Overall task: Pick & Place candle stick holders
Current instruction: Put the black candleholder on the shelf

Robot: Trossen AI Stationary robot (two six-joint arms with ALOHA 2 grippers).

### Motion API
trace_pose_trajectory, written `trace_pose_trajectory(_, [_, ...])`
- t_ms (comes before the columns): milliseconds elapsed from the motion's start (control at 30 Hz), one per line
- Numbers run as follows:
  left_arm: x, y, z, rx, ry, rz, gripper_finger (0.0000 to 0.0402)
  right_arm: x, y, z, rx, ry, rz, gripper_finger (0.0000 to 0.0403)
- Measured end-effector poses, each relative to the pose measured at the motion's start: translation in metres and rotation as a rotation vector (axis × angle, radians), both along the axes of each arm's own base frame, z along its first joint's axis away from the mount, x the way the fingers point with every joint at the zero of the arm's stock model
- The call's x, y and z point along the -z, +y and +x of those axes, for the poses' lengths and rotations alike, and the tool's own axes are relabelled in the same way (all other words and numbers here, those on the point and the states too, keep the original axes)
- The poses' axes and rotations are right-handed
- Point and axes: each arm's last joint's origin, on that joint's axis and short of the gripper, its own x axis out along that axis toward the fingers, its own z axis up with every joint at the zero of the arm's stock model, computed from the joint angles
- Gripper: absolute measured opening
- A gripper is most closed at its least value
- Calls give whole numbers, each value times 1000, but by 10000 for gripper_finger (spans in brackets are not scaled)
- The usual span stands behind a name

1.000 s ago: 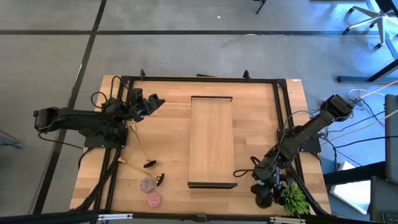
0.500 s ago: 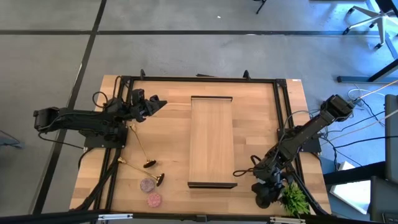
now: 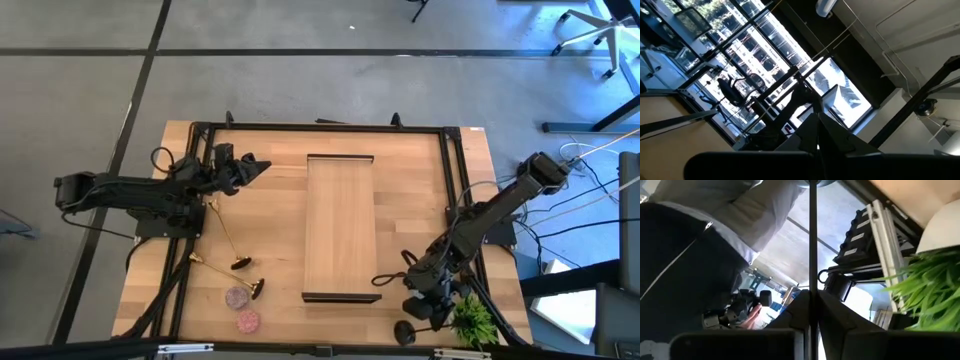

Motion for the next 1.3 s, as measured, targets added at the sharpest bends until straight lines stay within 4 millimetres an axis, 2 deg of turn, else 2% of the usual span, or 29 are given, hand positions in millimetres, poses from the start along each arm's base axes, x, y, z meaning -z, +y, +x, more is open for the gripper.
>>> trace_pose_trajectory(233, [7,1,6,12,36,-39,6,-51,6,13,-31,-145,65,34])
trace_pose_trajectory(367, [10,-1,10,29,50,-66,6,-87,-1,22,-31,-272,80,34])
trace_pose_trajectory(500, [11,-3,13,20,27,-94,6,-122,-22,32,5,-435,-6,34])
trace_pose_trajectory(700, [2,-8,15,51,-80,-76,6,-176,-74,39,126,-685,-296,34])
trace_pose_trajectory(833, [-14,-12,20,74,-133,-61,6,-205,-104,39,271,-844,-585,34])
trace_pose_trajectory(967, [-38,-17,28,90,-187,-18,6,-223,-120,39,372,-975,-817,34])
trace_pose_trajectory(1100, [-67,-23,40,94,-234,61,6,-227,-133,44,477,-1006,-971,34])
trace_pose_trajectory(1200, [-99,-31,47,101,-262,174,6,-227,-141,48,554,-979,-1037,34])
trace_pose_trajectory(1300, [-131,-37,59,102,-167,270,6,-224,-145,54,622,-937,-1089,34])
